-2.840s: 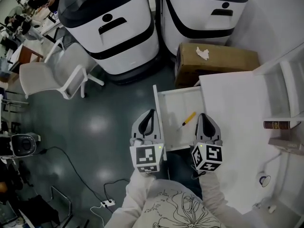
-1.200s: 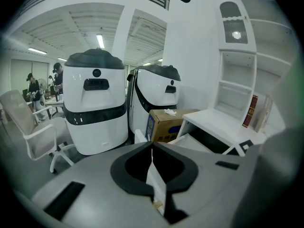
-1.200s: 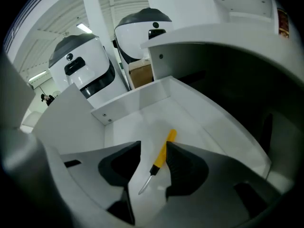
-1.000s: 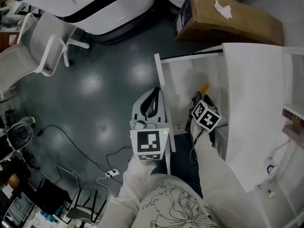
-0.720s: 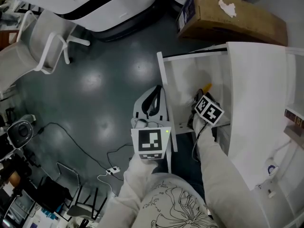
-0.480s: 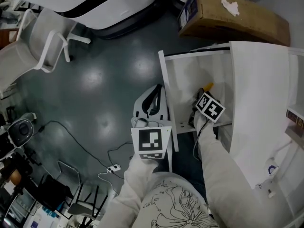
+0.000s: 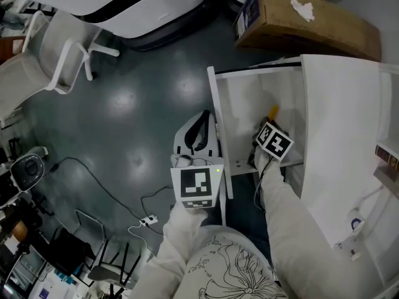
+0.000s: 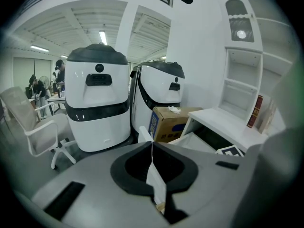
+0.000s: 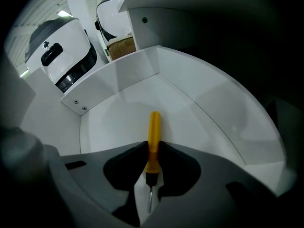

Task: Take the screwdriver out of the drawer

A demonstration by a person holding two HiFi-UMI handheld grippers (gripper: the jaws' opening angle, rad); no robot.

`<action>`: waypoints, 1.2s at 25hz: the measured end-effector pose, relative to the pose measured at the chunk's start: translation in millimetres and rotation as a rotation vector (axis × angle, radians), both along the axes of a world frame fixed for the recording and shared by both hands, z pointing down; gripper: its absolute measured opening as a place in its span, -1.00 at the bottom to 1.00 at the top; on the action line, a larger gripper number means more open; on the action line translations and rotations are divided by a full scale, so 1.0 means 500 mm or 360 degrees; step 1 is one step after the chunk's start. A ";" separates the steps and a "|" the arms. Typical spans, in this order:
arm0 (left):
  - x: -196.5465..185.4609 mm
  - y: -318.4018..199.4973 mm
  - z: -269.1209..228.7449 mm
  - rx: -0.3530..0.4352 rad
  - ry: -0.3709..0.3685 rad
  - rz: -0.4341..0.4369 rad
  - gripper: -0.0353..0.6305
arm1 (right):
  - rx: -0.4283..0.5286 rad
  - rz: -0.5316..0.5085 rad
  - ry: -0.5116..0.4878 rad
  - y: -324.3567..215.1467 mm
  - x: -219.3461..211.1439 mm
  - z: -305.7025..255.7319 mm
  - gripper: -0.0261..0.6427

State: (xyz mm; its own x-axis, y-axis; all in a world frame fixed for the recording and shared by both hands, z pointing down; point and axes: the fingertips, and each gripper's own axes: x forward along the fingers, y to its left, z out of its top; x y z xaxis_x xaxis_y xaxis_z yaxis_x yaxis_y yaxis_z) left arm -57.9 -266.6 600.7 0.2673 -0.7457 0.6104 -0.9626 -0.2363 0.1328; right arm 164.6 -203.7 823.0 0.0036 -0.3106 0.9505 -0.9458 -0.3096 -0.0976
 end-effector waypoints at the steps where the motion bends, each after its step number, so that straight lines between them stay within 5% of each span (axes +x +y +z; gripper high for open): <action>1: 0.002 -0.001 -0.004 0.0007 0.0000 0.0000 -0.87 | 0.0009 -0.0009 -0.0012 0.000 0.001 -0.003 -0.72; 11: 0.010 -0.019 -0.084 0.0130 0.0021 -0.0038 -0.87 | 0.0271 -0.0270 -0.0006 -0.049 -0.025 -0.127 -0.72; 30: -0.011 -0.014 -0.385 0.0531 0.0105 -0.0135 -0.87 | 0.1035 -0.0604 0.0035 -0.116 -0.113 -0.620 -0.72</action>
